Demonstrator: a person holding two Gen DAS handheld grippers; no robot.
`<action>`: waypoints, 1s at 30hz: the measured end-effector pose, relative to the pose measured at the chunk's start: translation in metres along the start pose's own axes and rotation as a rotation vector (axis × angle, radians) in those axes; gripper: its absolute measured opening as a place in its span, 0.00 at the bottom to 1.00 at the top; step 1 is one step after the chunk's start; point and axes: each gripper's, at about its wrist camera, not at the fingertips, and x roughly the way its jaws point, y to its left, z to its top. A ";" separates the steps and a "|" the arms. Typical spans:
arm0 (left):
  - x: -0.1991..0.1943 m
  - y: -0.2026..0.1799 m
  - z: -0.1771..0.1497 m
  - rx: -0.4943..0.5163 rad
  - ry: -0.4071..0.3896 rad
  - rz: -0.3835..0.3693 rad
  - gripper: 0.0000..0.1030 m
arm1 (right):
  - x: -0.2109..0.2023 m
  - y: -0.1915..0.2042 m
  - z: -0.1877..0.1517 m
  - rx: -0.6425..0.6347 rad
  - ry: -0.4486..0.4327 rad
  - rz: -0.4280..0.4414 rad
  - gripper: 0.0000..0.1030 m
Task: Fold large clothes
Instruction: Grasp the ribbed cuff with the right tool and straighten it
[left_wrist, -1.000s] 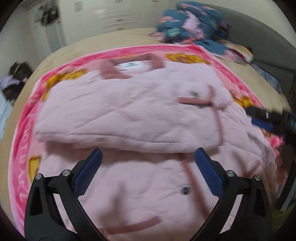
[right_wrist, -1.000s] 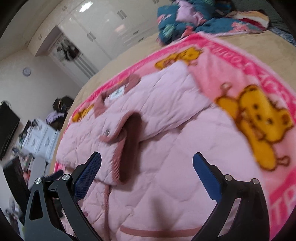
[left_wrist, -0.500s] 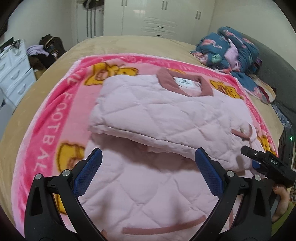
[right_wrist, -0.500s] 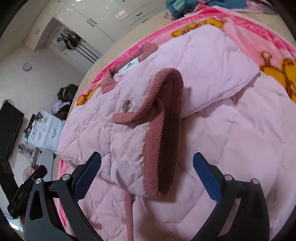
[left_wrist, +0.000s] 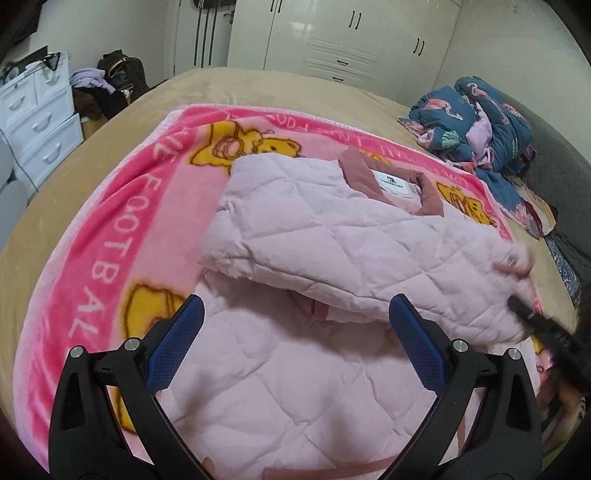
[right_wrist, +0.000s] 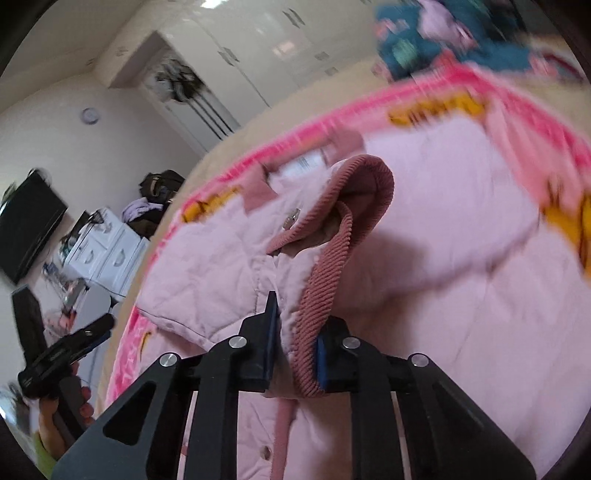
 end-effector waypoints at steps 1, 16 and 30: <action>0.000 0.000 0.002 0.000 -0.001 0.000 0.91 | -0.004 0.004 0.007 -0.029 -0.012 -0.001 0.15; 0.020 -0.020 0.045 0.032 -0.013 -0.032 0.91 | -0.024 0.001 0.098 -0.223 -0.095 -0.028 0.15; 0.070 -0.053 0.053 0.089 0.059 -0.048 0.91 | 0.005 -0.033 0.078 -0.141 -0.028 -0.063 0.15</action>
